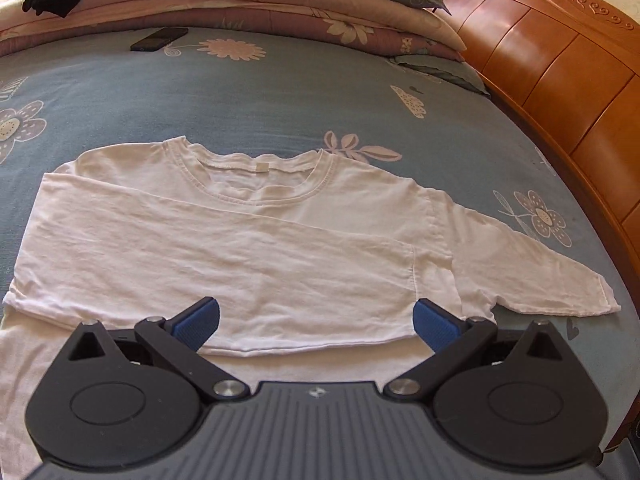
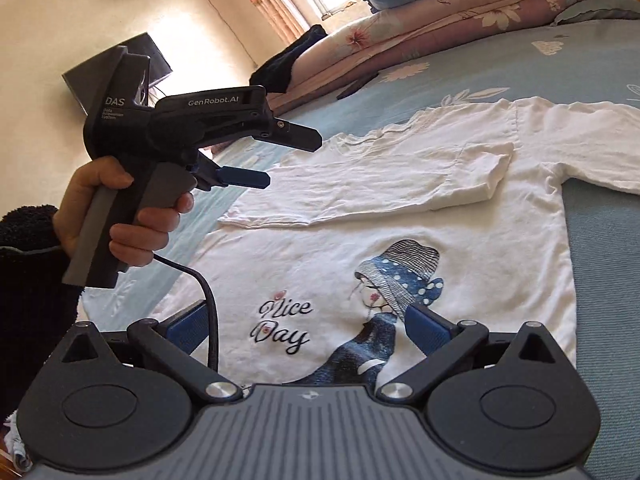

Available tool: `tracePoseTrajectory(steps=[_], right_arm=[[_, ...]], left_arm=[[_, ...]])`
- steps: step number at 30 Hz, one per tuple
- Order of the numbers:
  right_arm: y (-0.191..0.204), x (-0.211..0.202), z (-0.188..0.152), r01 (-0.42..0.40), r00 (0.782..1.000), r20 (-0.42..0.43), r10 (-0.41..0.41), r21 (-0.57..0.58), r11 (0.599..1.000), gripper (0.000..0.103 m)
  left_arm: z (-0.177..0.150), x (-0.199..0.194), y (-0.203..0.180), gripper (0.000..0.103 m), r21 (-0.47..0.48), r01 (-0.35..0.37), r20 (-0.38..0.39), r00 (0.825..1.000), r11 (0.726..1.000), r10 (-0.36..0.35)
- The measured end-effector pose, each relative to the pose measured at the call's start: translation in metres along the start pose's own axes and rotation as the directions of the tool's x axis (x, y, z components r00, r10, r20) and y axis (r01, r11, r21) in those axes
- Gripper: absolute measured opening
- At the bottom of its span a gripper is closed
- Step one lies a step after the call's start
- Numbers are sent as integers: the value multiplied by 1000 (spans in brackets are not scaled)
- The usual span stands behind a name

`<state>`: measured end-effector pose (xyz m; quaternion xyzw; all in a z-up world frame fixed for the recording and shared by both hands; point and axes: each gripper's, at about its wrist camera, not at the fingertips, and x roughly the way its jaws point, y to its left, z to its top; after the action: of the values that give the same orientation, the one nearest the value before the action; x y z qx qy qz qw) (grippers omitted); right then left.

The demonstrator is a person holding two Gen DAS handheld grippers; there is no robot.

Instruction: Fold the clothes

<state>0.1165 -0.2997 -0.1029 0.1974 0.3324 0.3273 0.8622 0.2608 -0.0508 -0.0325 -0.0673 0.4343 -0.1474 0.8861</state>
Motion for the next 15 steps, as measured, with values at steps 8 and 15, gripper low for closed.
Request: tracePoseTrajectory(steps=[8,15], right_arm=[[-7,-13,11,16,996,80,-26,122,992,103],[-14,-1,-9,172,985,-11,-172,152,973,103]], left_arm=[[-5,-45,38,102,-39,-13,47,999,999,14],[-59,-60,41,102,14,59,11,998,998,-59]])
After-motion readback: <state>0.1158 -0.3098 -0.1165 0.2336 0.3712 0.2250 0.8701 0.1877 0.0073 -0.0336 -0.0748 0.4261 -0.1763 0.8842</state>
